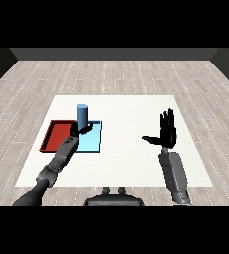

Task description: Pick the blue can and put it in the blue box

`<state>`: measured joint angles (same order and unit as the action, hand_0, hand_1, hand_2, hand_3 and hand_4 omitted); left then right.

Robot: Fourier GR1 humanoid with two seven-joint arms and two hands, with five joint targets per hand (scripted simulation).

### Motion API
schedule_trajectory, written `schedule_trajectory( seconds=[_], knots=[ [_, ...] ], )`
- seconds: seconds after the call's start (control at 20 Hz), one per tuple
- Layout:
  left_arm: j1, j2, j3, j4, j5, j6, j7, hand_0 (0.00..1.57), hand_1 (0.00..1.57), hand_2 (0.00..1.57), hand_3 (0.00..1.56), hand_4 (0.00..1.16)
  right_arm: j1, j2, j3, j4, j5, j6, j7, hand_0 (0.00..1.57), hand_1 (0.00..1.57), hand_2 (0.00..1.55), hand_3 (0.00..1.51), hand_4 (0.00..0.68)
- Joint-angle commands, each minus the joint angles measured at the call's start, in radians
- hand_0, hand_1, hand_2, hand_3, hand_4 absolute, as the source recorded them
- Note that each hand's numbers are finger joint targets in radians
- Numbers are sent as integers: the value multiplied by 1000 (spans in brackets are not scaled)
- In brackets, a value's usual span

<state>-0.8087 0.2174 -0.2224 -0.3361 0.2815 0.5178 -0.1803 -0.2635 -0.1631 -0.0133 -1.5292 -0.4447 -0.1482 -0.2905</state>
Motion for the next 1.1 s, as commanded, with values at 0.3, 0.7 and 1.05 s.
schedule_trajectory(
  seconds=[0.3, 0.7, 1.05],
  knots=[
    [8, -31, -14, 301, -59, -37, 99, 1148, 1148, 1050, 640, 908, -24, -10, -33, 24, -21, 12, 19, 0, 0, 0, 0, 0],
    [-11, -24, -42, 333, -116, -98, 93, 0, 0, 0, 0, 524, -47, -16, -57, 77, -36, 55, 1, 0, 0, 0, 0, 0],
    [20, -9, 35, 266, -59, 113, -60, 0, 0, 0, 0, 0, -27, 14, -32, 56, -38, 88, -30, 0, 0, 0, 0, 0]
  ],
)
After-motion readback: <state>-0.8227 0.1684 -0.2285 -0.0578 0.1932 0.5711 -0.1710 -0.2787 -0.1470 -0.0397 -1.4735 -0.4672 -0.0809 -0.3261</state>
